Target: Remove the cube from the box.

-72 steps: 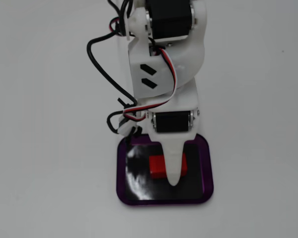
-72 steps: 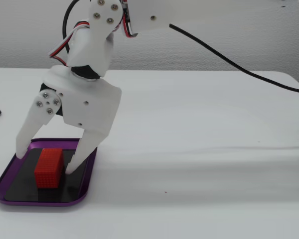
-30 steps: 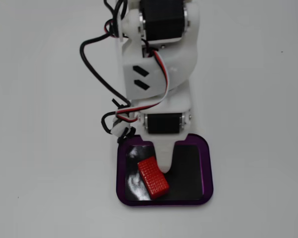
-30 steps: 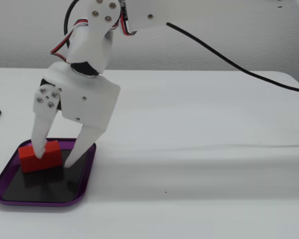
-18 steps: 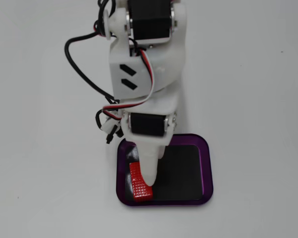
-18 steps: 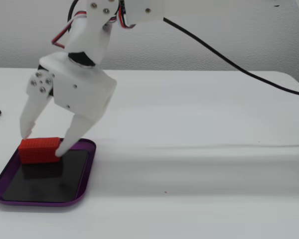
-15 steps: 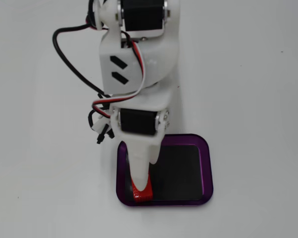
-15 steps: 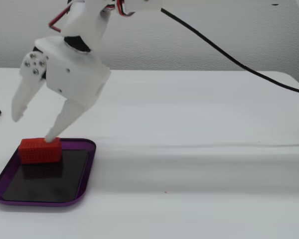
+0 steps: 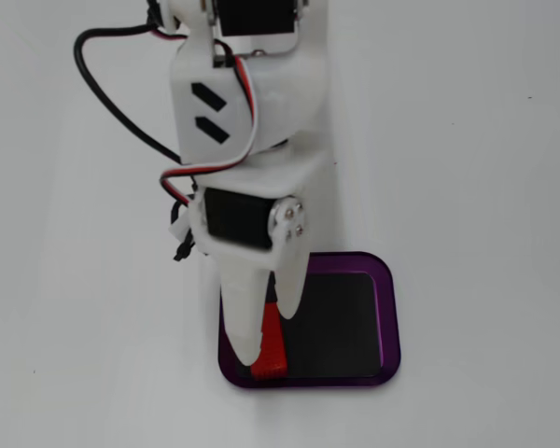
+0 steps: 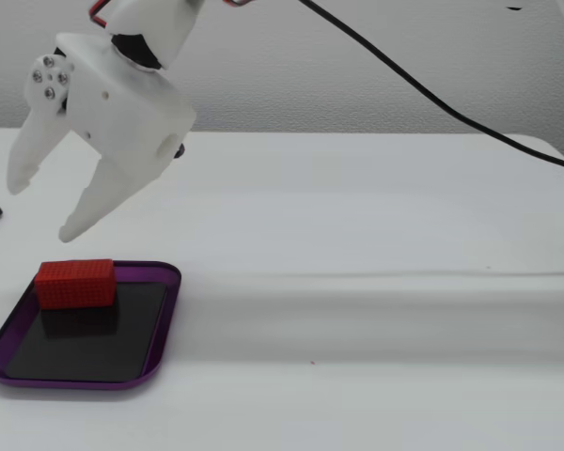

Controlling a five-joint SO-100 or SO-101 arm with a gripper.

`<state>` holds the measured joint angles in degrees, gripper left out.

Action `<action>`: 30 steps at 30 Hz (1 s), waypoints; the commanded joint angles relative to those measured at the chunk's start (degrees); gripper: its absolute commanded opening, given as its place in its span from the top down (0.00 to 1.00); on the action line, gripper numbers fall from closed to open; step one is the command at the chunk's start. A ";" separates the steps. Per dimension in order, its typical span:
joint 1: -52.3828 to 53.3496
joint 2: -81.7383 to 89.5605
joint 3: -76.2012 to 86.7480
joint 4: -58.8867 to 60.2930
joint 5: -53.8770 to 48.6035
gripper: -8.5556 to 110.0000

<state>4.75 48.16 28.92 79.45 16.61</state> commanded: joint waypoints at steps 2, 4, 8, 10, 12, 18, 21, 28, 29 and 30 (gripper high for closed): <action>-0.44 1.05 2.46 -0.70 5.45 0.79; -0.88 1.05 2.90 -0.70 9.14 0.81; -0.79 1.14 3.34 -0.62 13.97 0.84; -0.53 1.14 3.34 -0.70 15.12 0.83; -0.09 1.05 3.34 -1.49 15.29 0.83; -0.09 -0.62 4.04 -3.96 14.68 0.83; -0.09 -3.34 3.78 -4.83 14.24 0.83; -0.09 -10.20 3.16 -4.83 13.71 0.80; -0.09 -10.63 3.16 -5.45 13.71 0.80; -0.09 -10.99 3.16 -6.15 13.71 0.80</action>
<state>4.57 37.88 31.82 74.00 30.59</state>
